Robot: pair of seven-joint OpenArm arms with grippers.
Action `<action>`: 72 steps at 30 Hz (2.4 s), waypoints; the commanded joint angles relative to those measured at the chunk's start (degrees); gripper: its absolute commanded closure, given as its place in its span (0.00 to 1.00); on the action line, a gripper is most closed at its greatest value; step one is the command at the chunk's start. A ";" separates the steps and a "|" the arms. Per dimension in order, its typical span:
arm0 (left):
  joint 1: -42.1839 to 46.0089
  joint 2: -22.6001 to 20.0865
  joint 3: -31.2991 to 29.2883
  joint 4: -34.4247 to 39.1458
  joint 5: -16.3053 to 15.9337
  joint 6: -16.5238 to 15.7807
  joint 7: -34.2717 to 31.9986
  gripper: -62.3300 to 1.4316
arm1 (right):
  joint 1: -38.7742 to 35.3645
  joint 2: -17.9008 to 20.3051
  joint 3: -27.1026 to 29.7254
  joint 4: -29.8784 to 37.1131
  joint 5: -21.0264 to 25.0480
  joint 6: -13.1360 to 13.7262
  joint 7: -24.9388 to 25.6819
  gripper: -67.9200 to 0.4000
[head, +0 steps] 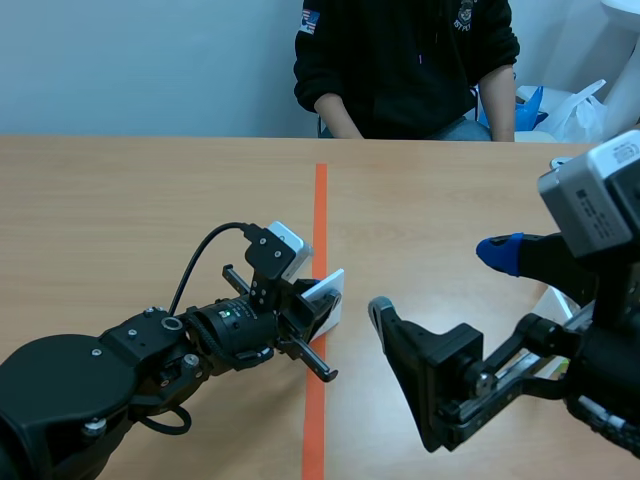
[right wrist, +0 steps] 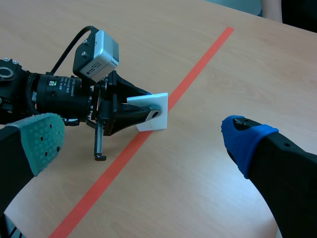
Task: Sort the leaf by its shape. The table is split by an orange tape line. A compound leaf with several leaflets goes to the left side, a simple leaf with one blade goes to the right side. Return to the home posture when a red brick is placed on the table.
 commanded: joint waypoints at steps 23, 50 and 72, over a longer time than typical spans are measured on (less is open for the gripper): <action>16.20 -16.15 -18.73 37.57 -20.15 -0.39 20.59 0.92 | 0.68 0.11 0.57 0.52 0.37 0.00 1.09 0.01; 6.43 -20.79 -33.31 7.87 -29.38 8.85 6.88 0.91 | 0.68 0.11 0.57 0.52 0.37 0.00 1.09 0.01; 3.45 -20.35 -31.65 -8.35 -29.29 8.76 -0.35 0.78 | 0.83 0.11 0.57 0.52 0.42 0.02 1.55 0.01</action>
